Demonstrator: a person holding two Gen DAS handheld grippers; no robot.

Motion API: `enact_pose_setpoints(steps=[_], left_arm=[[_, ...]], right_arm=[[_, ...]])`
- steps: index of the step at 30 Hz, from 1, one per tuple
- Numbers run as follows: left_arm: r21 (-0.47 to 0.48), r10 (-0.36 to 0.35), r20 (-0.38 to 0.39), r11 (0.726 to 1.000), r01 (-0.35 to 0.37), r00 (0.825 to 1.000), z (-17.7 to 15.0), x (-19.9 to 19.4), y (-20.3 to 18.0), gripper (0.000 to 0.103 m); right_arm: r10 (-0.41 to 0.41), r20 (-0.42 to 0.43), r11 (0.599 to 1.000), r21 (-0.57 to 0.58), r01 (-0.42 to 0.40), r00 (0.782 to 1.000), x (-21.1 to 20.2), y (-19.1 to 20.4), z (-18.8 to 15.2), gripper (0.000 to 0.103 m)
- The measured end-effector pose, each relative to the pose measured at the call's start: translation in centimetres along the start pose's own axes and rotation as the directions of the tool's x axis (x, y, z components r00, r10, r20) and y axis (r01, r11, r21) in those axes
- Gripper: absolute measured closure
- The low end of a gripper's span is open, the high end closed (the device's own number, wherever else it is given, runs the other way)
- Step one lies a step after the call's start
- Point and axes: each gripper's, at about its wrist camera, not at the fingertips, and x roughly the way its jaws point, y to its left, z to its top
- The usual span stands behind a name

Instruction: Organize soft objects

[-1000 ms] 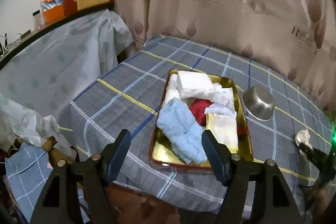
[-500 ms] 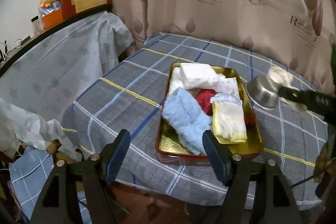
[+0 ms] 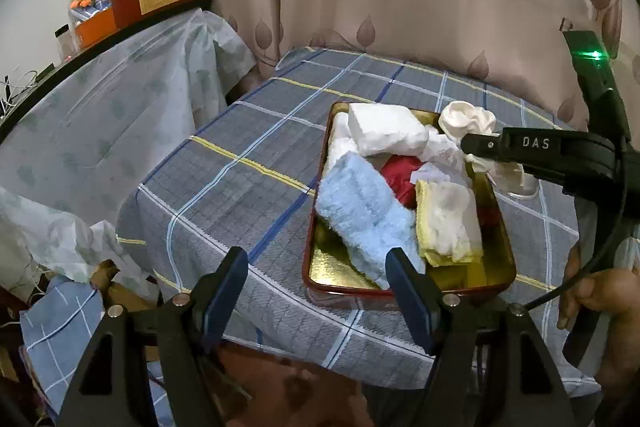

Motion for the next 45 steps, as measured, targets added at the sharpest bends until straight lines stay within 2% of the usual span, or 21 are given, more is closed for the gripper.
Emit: enact_pose_setpoints(steps=[13, 18, 21, 23, 26, 32, 37, 39, 41, 42, 44, 45], left_arm=[[0.007, 0.003, -0.040, 1.000, -0.002, 0.999, -0.1, 0.9, -0.1, 0.030], [0.009, 0.008, -0.043, 1.000, -0.008, 0.999, -0.1, 1.0, -0.3, 0.030], [0.006, 0.004, -0.049, 1.000, -0.004, 0.999, 0.0, 1.0, -0.2, 0.030], [0.005, 0.001, -0.056, 1.000, -0.001, 0.998, 0.0, 1.1, -0.1, 0.030], [0.004, 0.001, -0.043, 1.000, -0.001, 0.999, 0.0, 0.8, -0.1, 0.030], [-0.005, -0.019, -0.022, 1.000, 0.019, 1.000, 0.3, 0.2, 0.0, 0.030], [0.004, -0.023, -0.018, 1.000, 0.023, 1.000, 0.4, 0.2, -0.2, 0.030], [0.012, -0.026, -0.011, 1.000, 0.026, 1.000, 0.4, 0.1, -0.3, 0.030], [0.018, -0.022, -0.005, 1.000, 0.022, 1.000, 0.4, 0.0, -0.4, 0.030], [0.024, -0.021, -0.003, 0.999, 0.021, 1.000, 0.4, 0.0, -0.5, 0.030], [0.028, -0.026, 0.005, 0.999, 0.025, 1.000, 0.4, -0.2, -0.5, 0.030], [0.031, -0.030, 0.013, 0.999, 0.029, 0.999, 0.4, -0.3, -0.5, 0.030]], right_arm=[[0.002, -0.030, 1.000, -0.005, -0.002, 1.000, 1.8, 0.7, -0.9, 0.083], [-0.020, -0.012, 0.999, -0.042, 0.020, 1.000, 1.6, 1.1, -0.9, 0.073], [-0.036, -0.003, 0.997, -0.067, 0.036, 0.999, 1.4, 1.4, -1.0, 0.061], [-0.033, 0.013, 0.996, -0.080, 0.034, 0.999, 0.9, 1.5, -1.1, 0.048], [-0.022, 0.043, 0.995, -0.094, 0.026, 0.999, 0.2, 1.5, -1.2, 0.041], [0.041, 0.096, 0.997, -0.074, -0.034, 0.995, -1.7, 0.6, -1.1, 0.038], [0.067, 0.153, 0.994, -0.098, -0.052, 0.986, -4.5, 1.3, -2.0, 0.038], [0.052, 0.181, 0.991, -0.131, -0.029, 0.982, -5.6, 2.1, -2.9, 0.035], [-0.010, 0.226, 0.985, -0.163, 0.048, 0.974, -6.8, 3.1, -4.2, 0.019], [-0.032, 0.245, 0.983, -0.166, 0.074, 0.969, -7.2, 3.3, -4.6, 0.015], [-0.092, 0.321, 0.972, -0.177, 0.155, 0.942, -8.6, 4.3, -6.1, 0.006], [-0.108, 0.342, 0.968, -0.177, 0.176, 0.934, -9.0, 4.5, -6.6, 0.005]])
